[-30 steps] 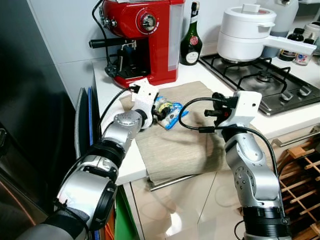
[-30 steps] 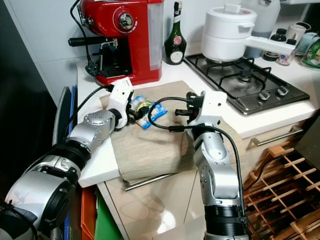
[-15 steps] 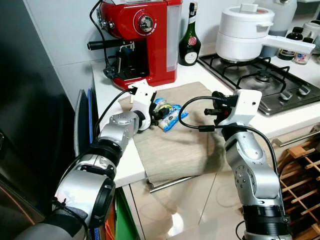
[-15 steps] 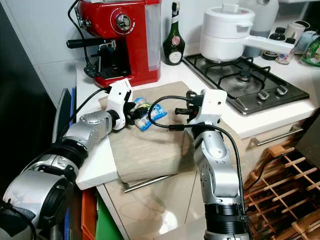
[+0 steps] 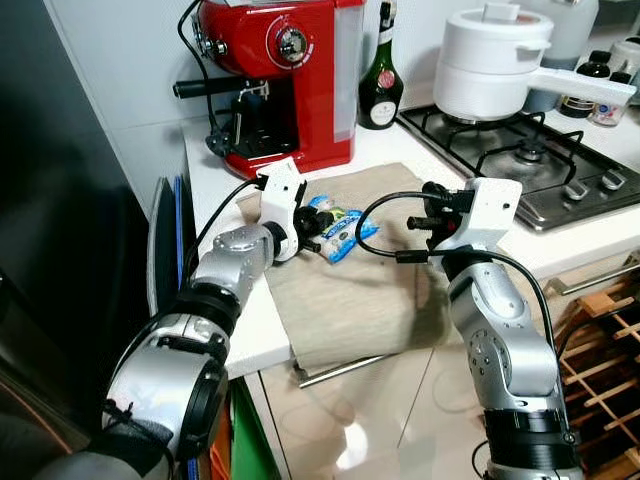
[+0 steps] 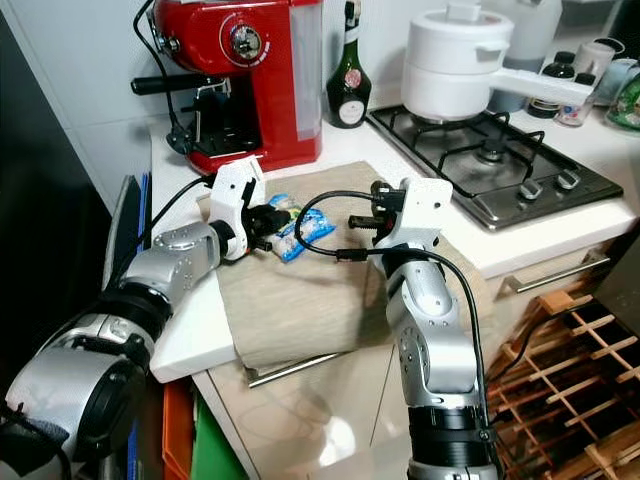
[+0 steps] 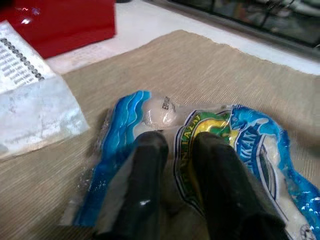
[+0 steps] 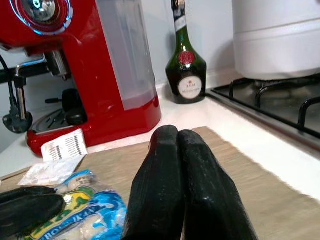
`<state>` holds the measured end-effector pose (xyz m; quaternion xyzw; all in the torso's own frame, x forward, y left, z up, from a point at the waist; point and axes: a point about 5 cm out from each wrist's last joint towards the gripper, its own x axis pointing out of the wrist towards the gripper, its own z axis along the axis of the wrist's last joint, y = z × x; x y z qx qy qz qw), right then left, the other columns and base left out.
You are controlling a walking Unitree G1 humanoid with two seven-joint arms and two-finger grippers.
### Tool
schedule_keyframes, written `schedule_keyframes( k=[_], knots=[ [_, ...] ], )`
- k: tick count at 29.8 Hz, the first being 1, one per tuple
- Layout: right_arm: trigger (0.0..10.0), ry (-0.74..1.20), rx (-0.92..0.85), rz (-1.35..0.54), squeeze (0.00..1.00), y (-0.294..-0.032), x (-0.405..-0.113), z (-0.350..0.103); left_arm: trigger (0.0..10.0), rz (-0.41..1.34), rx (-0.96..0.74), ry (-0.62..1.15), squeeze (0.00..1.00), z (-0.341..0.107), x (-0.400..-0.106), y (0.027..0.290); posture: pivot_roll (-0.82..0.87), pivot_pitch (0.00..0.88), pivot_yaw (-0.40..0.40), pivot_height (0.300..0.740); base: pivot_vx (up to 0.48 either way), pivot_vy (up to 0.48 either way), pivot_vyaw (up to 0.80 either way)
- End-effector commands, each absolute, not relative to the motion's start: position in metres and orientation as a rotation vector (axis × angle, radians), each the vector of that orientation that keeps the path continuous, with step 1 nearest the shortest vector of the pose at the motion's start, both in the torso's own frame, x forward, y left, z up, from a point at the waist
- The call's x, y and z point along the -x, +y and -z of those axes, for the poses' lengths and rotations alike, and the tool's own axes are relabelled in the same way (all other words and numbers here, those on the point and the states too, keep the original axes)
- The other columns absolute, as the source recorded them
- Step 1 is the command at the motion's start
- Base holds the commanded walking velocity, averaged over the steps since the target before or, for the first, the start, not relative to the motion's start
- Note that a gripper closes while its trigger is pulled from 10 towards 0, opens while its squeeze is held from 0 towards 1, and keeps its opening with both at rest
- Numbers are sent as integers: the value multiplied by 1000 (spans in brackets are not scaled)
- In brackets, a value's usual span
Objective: Restocking fridge
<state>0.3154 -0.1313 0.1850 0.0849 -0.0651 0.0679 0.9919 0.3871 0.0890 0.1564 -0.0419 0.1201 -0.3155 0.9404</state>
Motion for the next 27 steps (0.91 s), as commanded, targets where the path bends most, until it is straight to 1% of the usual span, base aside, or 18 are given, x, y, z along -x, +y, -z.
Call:
schedule_keyframes(
  k=[1,5,8,11,15,16,17,18,20,21,24,26,27],
  knots=[
    [10000,-126,-178,-149,0,-128,-317,-187,0,705,121,215,0,-166,-384,79,-156,0,74,740,0,0,0],
    [10000,-121,-181,-149,0,-129,-317,-185,0,748,156,154,0,-182,-375,76,-146,0,72,740,0,0,0],
    [10000,-119,-184,-149,0,-129,-319,-184,0,745,163,129,0,-187,-371,80,-143,0,71,740,0,0,0],
    [10000,-119,-185,-151,0,-129,-319,-184,0,746,132,107,0,-192,-369,85,-138,0,69,740,0,0,0],
    [10000,-120,-185,-155,0,-128,-321,-184,0,682,46,91,0,-196,-367,99,-132,0,65,740,0,0,0],
    [10000,-120,-185,-156,0,-128,-321,-184,3255,672,35,67,0,-200,-367,100,-132,0,65,740,0,0,0],
    [10000,-120,-185,-156,0,-128,-321,-184,3255,672,35,67,0,-200,-367,100,-132,0,65,740,0,0,0],
    [10000,-120,-186,-158,0,-128,-321,-184,7333,652,26,35,0,-207,-365,101,-129,0,63,740,0,0,0],
    [10000,-120,-186,-159,0,-128,-321,-184,7333,648,25,30,0,-209,-365,101,-129,0,63,740,0,0,0],
    [10000,-121,-187,-161,0,-128,-321,-184,10000,651,4,22,1000,-210,-363,102,-130,0,64,740,0,0,0],
    [10000,-128,-191,-159,0,-129,-321,-185,10000,670,-35,35,1000,-209,-355,108,-135,0,68,740,0,0,0],
    [10000,-137,-191,-153,0,-131,-322,-187,10000,658,-18,61,1000,-207,-349,113,-135,0,68,740,0,0,0],
    [10000,-153,-187,-146,0,-134,-323,-190,10000,645,48,99,1000,-204,-342,116,-135,0,68,740,0,0,0]
  ],
)
